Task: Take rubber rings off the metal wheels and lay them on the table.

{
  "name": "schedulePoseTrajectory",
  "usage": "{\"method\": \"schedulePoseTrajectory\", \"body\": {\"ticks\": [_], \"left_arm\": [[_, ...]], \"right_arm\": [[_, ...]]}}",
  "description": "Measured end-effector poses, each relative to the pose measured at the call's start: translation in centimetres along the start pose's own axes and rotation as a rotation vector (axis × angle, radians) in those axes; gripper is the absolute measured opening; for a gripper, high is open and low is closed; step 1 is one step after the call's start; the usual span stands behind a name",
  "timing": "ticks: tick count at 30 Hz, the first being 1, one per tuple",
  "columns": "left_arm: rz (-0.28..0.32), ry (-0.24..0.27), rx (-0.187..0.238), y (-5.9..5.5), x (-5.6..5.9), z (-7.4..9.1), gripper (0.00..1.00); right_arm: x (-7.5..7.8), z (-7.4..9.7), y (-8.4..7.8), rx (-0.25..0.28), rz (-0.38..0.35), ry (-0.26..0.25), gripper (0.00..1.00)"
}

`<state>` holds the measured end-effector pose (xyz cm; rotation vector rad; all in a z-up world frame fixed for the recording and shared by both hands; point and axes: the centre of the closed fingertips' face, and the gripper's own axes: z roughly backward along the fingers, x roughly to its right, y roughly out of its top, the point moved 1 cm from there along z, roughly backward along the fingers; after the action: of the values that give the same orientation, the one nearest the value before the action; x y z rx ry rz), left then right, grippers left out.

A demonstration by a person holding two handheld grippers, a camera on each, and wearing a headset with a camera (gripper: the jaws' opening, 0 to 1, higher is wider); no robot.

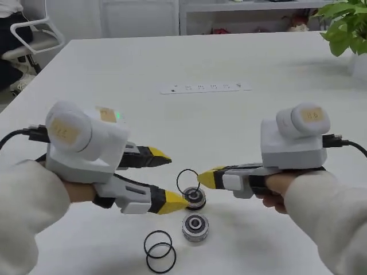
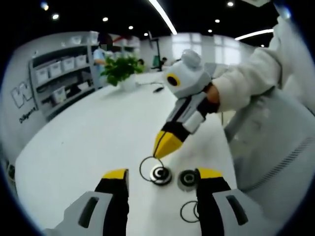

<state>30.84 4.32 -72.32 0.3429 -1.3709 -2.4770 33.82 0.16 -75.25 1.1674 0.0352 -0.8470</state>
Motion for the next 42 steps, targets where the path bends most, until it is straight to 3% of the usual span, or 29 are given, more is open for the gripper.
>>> {"method": "schedulePoseTrajectory", "body": {"ticks": [7, 17, 24, 28, 32, 36, 39, 42], "left_arm": [[0.024, 0.030, 0.035, 0.0, 0.8, 2.4, 0.62], [0.103, 0.098, 0.055, -1.9, 1.2, 5.0, 0.71], [0.111, 0.103, 0.035, -3.3, 2.2, 5.8, 0.71], [0.130, 0.110, 0.053, -3.5, 2.1, 6.3, 0.74], [0.106, 0.122, 0.059, -3.8, 2.2, 6.5, 0.80], [0.137, 0.095, 0.057, -4.6, 2.8, 6.3, 0.83], [0.137, 0.082, 0.032, -5.3, 3.2, 6.0, 0.85], [0.135, 0.073, 0.027, -5.4, 3.3, 5.9, 0.86]], "right_arm": [[-1.2, -0.2, 0.2, 0.004, 0.003, 0.036, 0.00], [-2.5, -0.5, 0.0, -0.009, 0.005, 0.085, 0.00], [-3.5, -0.7, -0.5, -0.033, 0.002, 0.118, 0.00], [-4.2, -0.9, -1.0, -0.054, 0.008, 0.135, 0.00], [-4.7, -1.2, -1.5, -0.074, 0.009, 0.155, 0.00], [-5.2, -1.4, -2.2, -0.105, 0.012, 0.177, 0.00], [-5.7, -1.6, -2.7, -0.130, 0.009, 0.198, 0.00], [-6.0, -1.7, -3.3, -0.159, 0.012, 0.213, 0.00]]}}
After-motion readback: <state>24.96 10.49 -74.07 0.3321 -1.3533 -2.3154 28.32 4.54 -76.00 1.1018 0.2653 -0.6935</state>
